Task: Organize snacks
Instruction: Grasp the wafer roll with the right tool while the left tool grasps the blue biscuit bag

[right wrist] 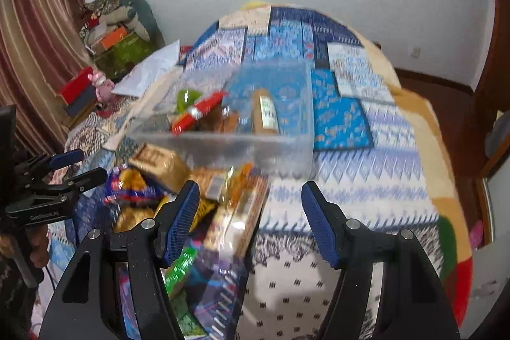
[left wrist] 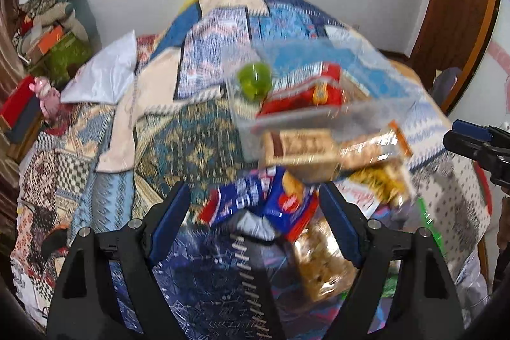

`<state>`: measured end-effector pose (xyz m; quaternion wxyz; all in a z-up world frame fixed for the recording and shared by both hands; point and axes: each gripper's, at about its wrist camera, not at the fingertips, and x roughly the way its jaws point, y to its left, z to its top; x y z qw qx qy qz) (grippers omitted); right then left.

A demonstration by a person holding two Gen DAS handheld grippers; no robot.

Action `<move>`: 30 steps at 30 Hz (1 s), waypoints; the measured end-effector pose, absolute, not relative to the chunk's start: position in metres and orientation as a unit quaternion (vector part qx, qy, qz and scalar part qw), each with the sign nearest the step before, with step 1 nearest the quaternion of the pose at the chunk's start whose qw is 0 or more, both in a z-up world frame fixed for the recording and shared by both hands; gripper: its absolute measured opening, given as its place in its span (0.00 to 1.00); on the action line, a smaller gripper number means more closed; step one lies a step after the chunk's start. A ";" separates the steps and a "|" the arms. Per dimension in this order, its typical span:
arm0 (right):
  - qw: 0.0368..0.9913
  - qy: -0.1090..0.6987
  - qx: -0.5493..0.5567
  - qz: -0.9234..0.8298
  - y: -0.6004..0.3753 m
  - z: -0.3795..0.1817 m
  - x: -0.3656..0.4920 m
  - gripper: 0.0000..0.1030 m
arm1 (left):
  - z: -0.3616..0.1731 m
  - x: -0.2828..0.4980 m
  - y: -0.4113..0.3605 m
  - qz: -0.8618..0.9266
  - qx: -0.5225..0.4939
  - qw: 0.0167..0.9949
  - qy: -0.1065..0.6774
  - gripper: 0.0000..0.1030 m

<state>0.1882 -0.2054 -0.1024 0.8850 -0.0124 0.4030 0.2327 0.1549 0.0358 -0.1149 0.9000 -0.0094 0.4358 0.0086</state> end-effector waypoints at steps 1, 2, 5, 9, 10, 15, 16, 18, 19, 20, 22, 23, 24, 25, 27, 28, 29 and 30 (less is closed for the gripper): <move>0.883 0.408 -0.013 0.233 -0.204 -0.106 0.187 0.61 | -0.121 0.155 0.036 0.007 -0.010 0.897 0.441 0.81; 0.879 0.415 -0.014 0.233 -0.203 -0.112 0.187 0.61 | -0.126 0.156 0.036 0.005 -0.011 0.895 0.445 0.81; 0.870 0.432 -0.018 0.234 -0.199 -0.128 0.187 0.61 | -0.139 0.161 0.035 -0.004 -0.019 0.890 0.456 0.81; 0.857 0.455 -0.020 0.240 -0.192 -0.146 0.193 0.61 | -0.146 0.166 0.034 -0.010 -0.027 0.890 0.455 0.85; 0.854 0.461 -0.021 0.242 -0.189 -0.151 0.195 0.61 | -0.148 0.168 0.034 -0.008 -0.026 0.889 0.457 0.85; 0.845 0.473 -0.029 0.249 -0.177 -0.163 0.203 0.61 | -0.160 0.175 0.033 -0.007 -0.023 0.887 0.460 0.91; 0.844 0.474 -0.028 0.248 -0.175 -0.164 0.204 0.61 | -0.162 0.175 0.034 -0.010 -0.031 0.886 0.463 0.91; 0.841 0.479 -0.026 0.248 -0.172 -0.169 0.208 0.61 | -0.168 0.177 0.038 -0.020 -0.055 0.881 0.470 0.90; 0.842 0.480 -0.026 0.247 -0.171 -0.170 0.209 0.61 | -0.171 0.178 0.040 -0.022 -0.062 0.878 0.474 0.91; 0.843 0.479 -0.030 0.244 -0.170 -0.172 0.209 0.61 | -0.175 0.179 0.042 -0.023 -0.070 0.876 0.476 0.91; 0.846 0.473 -0.037 0.243 -0.168 -0.171 0.207 0.56 | -0.179 0.179 0.047 -0.028 -0.094 0.874 0.476 0.89; 0.848 0.469 -0.038 0.244 -0.168 -0.171 0.206 0.52 | -0.180 0.179 0.048 -0.030 -0.102 0.874 0.475 0.89; 0.849 0.467 -0.042 0.242 -0.169 -0.170 0.205 0.44 | -0.180 0.178 0.049 -0.031 -0.108 0.874 0.473 0.88; 0.850 0.466 -0.045 0.240 -0.170 -0.170 0.206 0.44 | -0.180 0.177 0.050 -0.030 -0.110 0.875 0.470 0.88; 0.849 0.465 -0.041 0.247 -0.174 -0.170 0.206 0.44 | -0.180 0.175 0.049 -0.027 -0.107 0.877 0.467 0.86; 0.850 0.463 -0.043 0.247 -0.176 -0.169 0.204 0.44 | -0.179 0.173 0.048 -0.025 -0.106 0.878 0.466 0.85; 0.850 0.463 -0.044 0.247 -0.177 -0.169 0.205 0.44 | -0.178 0.172 0.048 -0.023 -0.106 0.878 0.466 0.84; 0.851 0.462 -0.044 0.246 -0.179 -0.169 0.203 0.44 | -0.177 0.172 0.048 -0.021 -0.106 0.878 0.466 0.83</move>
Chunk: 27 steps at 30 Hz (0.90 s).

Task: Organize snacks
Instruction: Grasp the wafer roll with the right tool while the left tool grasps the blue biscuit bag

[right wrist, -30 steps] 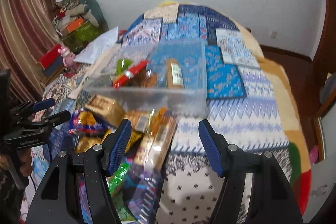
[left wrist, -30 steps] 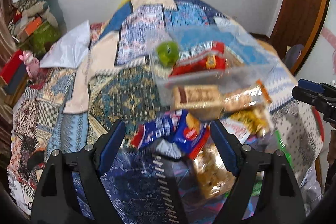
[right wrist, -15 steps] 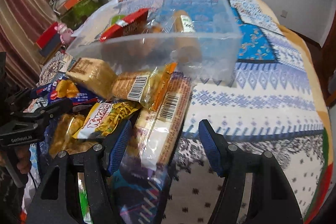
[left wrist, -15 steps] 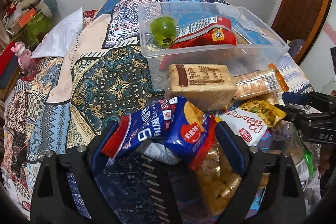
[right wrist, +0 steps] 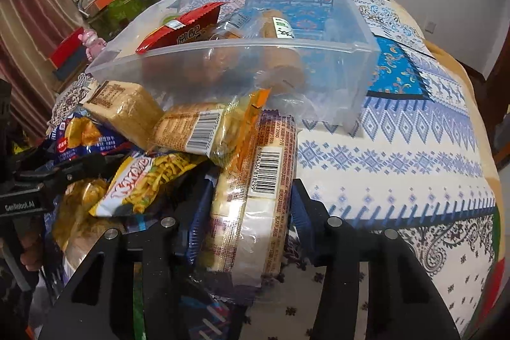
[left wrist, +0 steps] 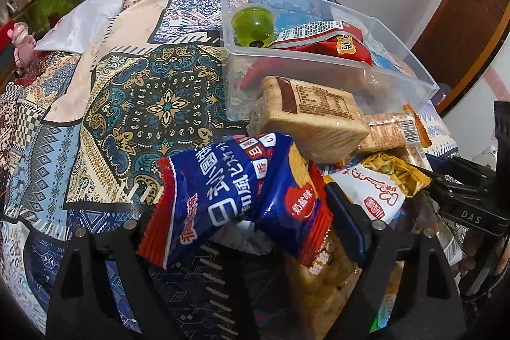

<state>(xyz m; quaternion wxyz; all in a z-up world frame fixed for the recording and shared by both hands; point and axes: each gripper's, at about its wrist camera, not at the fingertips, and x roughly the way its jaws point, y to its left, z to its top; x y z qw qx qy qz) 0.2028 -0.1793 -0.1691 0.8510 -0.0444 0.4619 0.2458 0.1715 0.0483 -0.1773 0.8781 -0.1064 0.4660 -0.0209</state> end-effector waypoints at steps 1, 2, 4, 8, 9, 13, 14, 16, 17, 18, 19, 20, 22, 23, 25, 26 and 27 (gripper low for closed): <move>0.852 0.462 -0.044 0.245 -0.182 -0.169 0.201 0.44 | -0.176 0.171 0.049 -0.018 -0.106 0.878 0.466 0.83; 0.852 0.462 -0.043 0.244 -0.185 -0.168 0.199 0.44 | -0.175 0.169 0.049 -0.015 -0.106 0.879 0.465 0.82; 0.853 0.462 -0.039 0.242 -0.192 -0.168 0.196 0.44 | -0.172 0.166 0.051 -0.012 -0.107 0.880 0.463 0.81; 0.856 0.460 -0.030 0.234 -0.203 -0.166 0.190 0.43 | -0.162 0.158 0.053 -0.007 -0.106 0.884 0.455 0.80; 0.857 0.459 -0.027 0.232 -0.206 -0.165 0.189 0.43 | -0.159 0.155 0.054 -0.005 -0.104 0.886 0.452 0.80; 0.863 0.452 -0.018 0.225 -0.220 -0.157 0.183 0.41 | -0.145 0.146 0.055 -0.001 -0.100 0.892 0.441 0.80; 0.864 0.450 -0.016 0.224 -0.223 -0.154 0.181 0.40 | -0.141 0.144 0.054 -0.001 -0.099 0.893 0.438 0.80; 0.868 0.443 -0.010 0.223 -0.229 -0.147 0.177 0.40 | -0.133 0.140 0.053 0.000 -0.097 0.897 0.431 0.80; 0.870 0.440 -0.012 0.223 -0.229 -0.144 0.176 0.40 | -0.130 0.139 0.053 0.000 -0.096 0.898 0.429 0.80; 0.872 0.437 -0.015 0.221 -0.230 -0.142 0.175 0.40 | -0.126 0.138 0.052 0.001 -0.095 0.899 0.427 0.80; 0.873 0.435 -0.020 0.219 -0.230 -0.140 0.174 0.40 | -0.122 0.137 0.051 0.001 -0.095 0.901 0.423 0.80; 0.874 0.433 -0.023 0.218 -0.230 -0.140 0.173 0.40 | -0.118 0.136 0.051 0.001 -0.095 0.902 0.420 0.80; 0.875 0.432 -0.022 0.219 -0.232 -0.138 0.172 0.40 | -0.109 0.135 0.050 0.000 -0.095 0.907 0.411 0.80; 0.875 0.431 -0.020 0.220 -0.232 -0.137 0.172 0.40 | -0.105 0.135 0.049 -0.002 -0.094 0.909 0.407 0.80; 0.877 0.429 -0.017 0.217 -0.234 -0.131 0.171 0.40 | -0.095 0.137 0.047 -0.003 -0.091 0.913 0.397 0.80; 0.879 0.425 -0.014 0.217 -0.235 -0.127 0.170 0.40 | -0.090 0.138 0.047 -0.004 -0.089 0.915 0.393 0.80; 0.880 0.420 -0.011 0.219 -0.235 -0.123 0.170 0.40 | -0.086 0.140 0.045 -0.005 -0.088 0.917 0.389 0.80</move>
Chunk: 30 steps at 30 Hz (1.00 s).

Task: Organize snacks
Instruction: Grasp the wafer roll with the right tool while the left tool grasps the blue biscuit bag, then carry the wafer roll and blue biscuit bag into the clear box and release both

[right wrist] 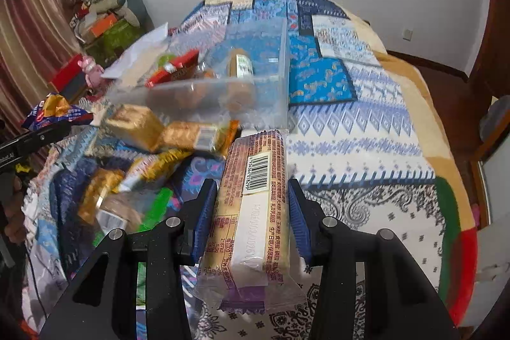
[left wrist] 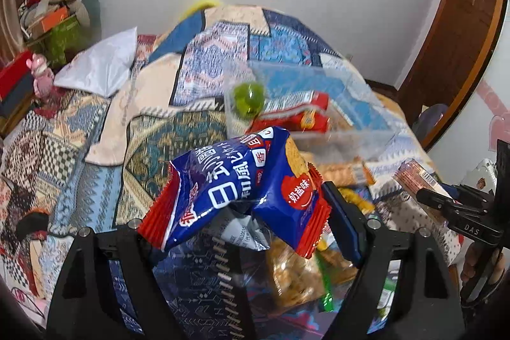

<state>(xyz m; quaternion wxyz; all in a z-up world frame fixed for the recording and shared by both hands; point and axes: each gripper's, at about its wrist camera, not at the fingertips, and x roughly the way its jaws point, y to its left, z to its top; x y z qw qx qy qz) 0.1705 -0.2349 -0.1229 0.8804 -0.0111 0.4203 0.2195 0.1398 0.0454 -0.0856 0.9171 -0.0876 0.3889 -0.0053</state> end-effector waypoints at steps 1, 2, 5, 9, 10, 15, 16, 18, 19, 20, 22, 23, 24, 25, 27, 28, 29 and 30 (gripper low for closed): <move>0.882 0.416 -0.008 0.221 -0.235 -0.119 0.171 0.40 | -0.080 0.141 0.044 -0.007 -0.085 0.919 0.384 0.80; 0.884 0.410 -0.005 0.223 -0.235 -0.113 0.172 0.40 | -0.075 0.144 0.042 -0.008 -0.082 0.922 0.379 0.80; 0.892 0.390 -0.001 0.229 -0.232 -0.098 0.175 0.40 | -0.066 0.154 0.038 -0.010 -0.077 0.926 0.370 0.81; 0.898 0.370 0.005 0.237 -0.224 -0.082 0.184 0.40 | -0.063 0.170 0.036 -0.012 -0.077 0.927 0.366 0.81; 0.899 0.366 0.006 0.239 -0.221 -0.079 0.188 0.40 | -0.062 0.175 0.036 -0.012 -0.076 0.927 0.367 0.81; 0.902 0.356 0.008 0.245 -0.207 -0.074 0.206 0.40 | -0.066 0.203 0.036 -0.015 -0.081 0.925 0.372 0.81; 0.901 0.356 0.008 0.246 -0.204 -0.075 0.211 0.40 | -0.067 0.208 0.036 -0.016 -0.082 0.924 0.373 0.81; 0.900 0.358 0.009 0.247 -0.199 -0.077 0.221 0.40 | -0.071 0.219 0.035 -0.016 -0.082 0.923 0.376 0.81; 0.900 0.359 0.009 0.247 -0.198 -0.079 0.226 0.40 | -0.073 0.223 0.034 -0.016 -0.081 0.923 0.377 0.81; 0.900 0.360 0.009 0.246 -0.195 -0.081 0.231 0.40 | -0.075 0.229 0.034 -0.016 -0.081 0.922 0.378 0.81; 0.898 0.365 0.010 0.246 -0.190 -0.085 0.243 0.40 | -0.080 0.238 0.034 -0.017 -0.081 0.920 0.382 0.81; 0.897 0.366 0.010 0.246 -0.189 -0.087 0.246 0.40 | -0.083 0.242 0.034 -0.018 -0.082 0.919 0.385 0.81; 0.897 0.368 0.010 0.245 -0.187 -0.088 0.250 0.40 | -0.086 0.248 0.033 -0.019 -0.082 0.918 0.388 0.81; 0.897 0.370 0.008 0.244 -0.185 -0.090 0.254 0.40 | -0.088 0.252 0.033 -0.020 -0.083 0.917 0.390 0.81; 0.896 0.372 0.005 0.241 -0.182 -0.094 0.263 0.40 | -0.094 0.262 0.032 -0.021 -0.081 0.915 0.395 0.81; 0.896 0.374 0.005 0.240 -0.180 -0.096 0.268 0.40 | -0.096 0.265 0.032 -0.021 -0.079 0.915 0.396 0.81; 0.896 0.375 0.005 0.239 -0.179 -0.097 0.270 0.40 | -0.098 0.269 0.032 -0.021 -0.078 0.914 0.397 0.81; 0.895 0.376 0.005 0.239 -0.178 -0.099 0.274 0.40 | -0.100 0.272 0.032 -0.021 -0.078 0.914 0.398 0.81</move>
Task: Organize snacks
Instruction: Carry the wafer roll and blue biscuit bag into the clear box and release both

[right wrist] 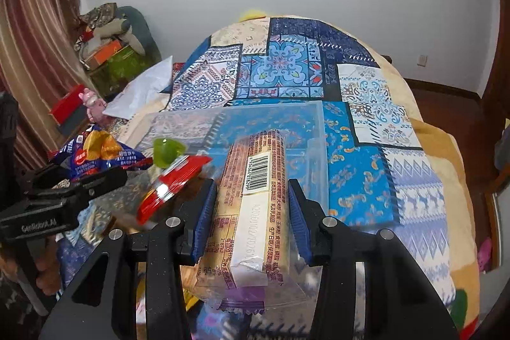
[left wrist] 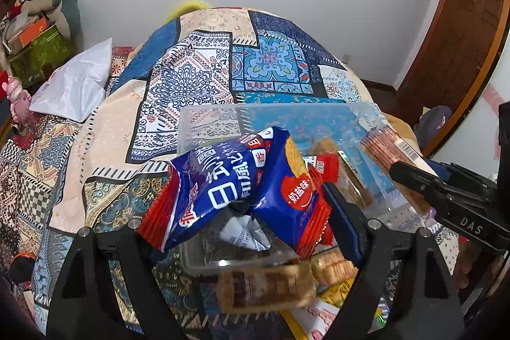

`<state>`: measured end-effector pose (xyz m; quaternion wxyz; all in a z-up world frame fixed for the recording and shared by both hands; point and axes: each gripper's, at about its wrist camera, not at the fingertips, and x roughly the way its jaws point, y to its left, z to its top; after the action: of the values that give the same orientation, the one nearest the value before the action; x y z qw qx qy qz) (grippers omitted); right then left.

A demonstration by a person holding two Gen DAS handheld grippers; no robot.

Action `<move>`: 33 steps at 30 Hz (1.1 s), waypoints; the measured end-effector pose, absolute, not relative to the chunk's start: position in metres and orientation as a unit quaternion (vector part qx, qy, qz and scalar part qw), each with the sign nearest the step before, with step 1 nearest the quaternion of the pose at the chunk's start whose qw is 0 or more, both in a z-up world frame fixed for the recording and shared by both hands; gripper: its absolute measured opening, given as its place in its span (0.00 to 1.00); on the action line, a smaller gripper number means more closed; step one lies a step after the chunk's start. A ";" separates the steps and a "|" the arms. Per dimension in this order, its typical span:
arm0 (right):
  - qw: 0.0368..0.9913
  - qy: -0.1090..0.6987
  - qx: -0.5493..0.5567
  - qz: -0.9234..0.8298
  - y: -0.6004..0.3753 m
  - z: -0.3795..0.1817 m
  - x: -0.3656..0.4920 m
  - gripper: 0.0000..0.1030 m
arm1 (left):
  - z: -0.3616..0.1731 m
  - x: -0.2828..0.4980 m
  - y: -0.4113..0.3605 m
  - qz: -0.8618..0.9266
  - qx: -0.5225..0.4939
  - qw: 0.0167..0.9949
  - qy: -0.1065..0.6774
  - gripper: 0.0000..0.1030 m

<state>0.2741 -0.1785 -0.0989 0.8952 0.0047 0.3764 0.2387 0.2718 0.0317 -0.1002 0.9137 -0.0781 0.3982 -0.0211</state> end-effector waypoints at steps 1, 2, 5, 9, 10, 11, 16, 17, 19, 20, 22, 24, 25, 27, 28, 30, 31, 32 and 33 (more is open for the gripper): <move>0.895 0.378 0.004 0.238 -0.177 -0.100 0.277 0.40 | -0.103 0.275 0.031 -0.022 -0.078 0.913 0.400 0.81; 0.895 0.379 0.004 0.237 -0.176 -0.102 0.280 0.40 | -0.104 0.278 0.031 -0.023 -0.078 0.913 0.401 0.81; 0.893 0.383 0.001 0.237 -0.171 -0.107 0.289 0.40 | -0.110 0.285 0.029 -0.026 -0.078 0.911 0.405 0.81; 0.891 0.387 -0.006 0.236 -0.165 -0.113 0.295 0.40 | -0.115 0.291 0.026 -0.025 -0.072 0.911 0.406 0.81; 0.891 0.388 -0.008 0.236 -0.163 -0.114 0.297 0.40 | -0.116 0.292 0.025 -0.024 -0.070 0.911 0.406 0.81; 0.890 0.390 -0.009 0.235 -0.162 -0.116 0.299 0.40 | -0.116 0.293 0.024 -0.023 -0.069 0.911 0.406 0.82; 0.886 0.399 -0.018 0.235 -0.158 -0.123 0.304 0.41 | -0.119 0.296 0.023 -0.019 -0.067 0.910 0.409 0.84; 0.885 0.401 -0.017 0.234 -0.158 -0.123 0.304 0.41 | -0.120 0.296 0.023 -0.018 -0.067 0.909 0.410 0.85; 0.883 0.405 -0.012 0.235 -0.160 -0.122 0.304 0.41 | -0.121 0.295 0.025 -0.018 -0.070 0.907 0.414 0.85; 0.882 0.409 -0.011 0.235 -0.162 -0.121 0.303 0.42 | -0.121 0.295 0.025 -0.019 -0.072 0.906 0.417 0.85; 0.882 0.410 -0.015 0.233 -0.163 -0.120 0.302 0.45 | -0.119 0.293 0.027 -0.021 -0.080 0.903 0.422 0.86; 0.882 0.410 -0.021 0.232 -0.165 -0.119 0.298 0.47 | -0.116 0.288 0.028 -0.022 -0.086 0.902 0.422 0.86; 0.882 0.409 -0.023 0.233 -0.165 -0.118 0.297 0.49 | -0.115 0.287 0.028 -0.022 -0.087 0.902 0.422 0.86; 0.883 0.407 -0.026 0.233 -0.167 -0.115 0.291 0.52 | -0.110 0.282 0.029 -0.021 -0.090 0.902 0.421 0.86; 0.884 0.405 -0.027 0.233 -0.169 -0.113 0.288 0.54 | -0.107 0.280 0.030 -0.021 -0.091 0.902 0.421 0.86; 0.885 0.401 -0.026 0.235 -0.172 -0.108 0.282 0.56 | -0.102 0.273 0.031 -0.020 -0.093 0.903 0.418 0.86; 0.885 0.399 -0.025 0.237 -0.173 -0.106 0.279 0.56 | -0.100 0.269 0.031 -0.019 -0.091 0.904 0.418 0.86; 0.886 0.397 -0.024 0.239 -0.175 -0.103 0.275 0.56 | -0.099 0.267 0.031 -0.018 -0.089 0.904 0.418 0.87; 0.886 0.394 -0.023 0.241 -0.176 -0.100 0.271 0.56 | -0.097 0.264 0.031 -0.016 -0.086 0.904 0.420 0.87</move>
<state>0.2707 -0.1764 -0.1003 0.8864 -0.0234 0.3945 0.2411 0.2638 0.0315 -0.0971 0.9035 -0.0860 0.4195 -0.0163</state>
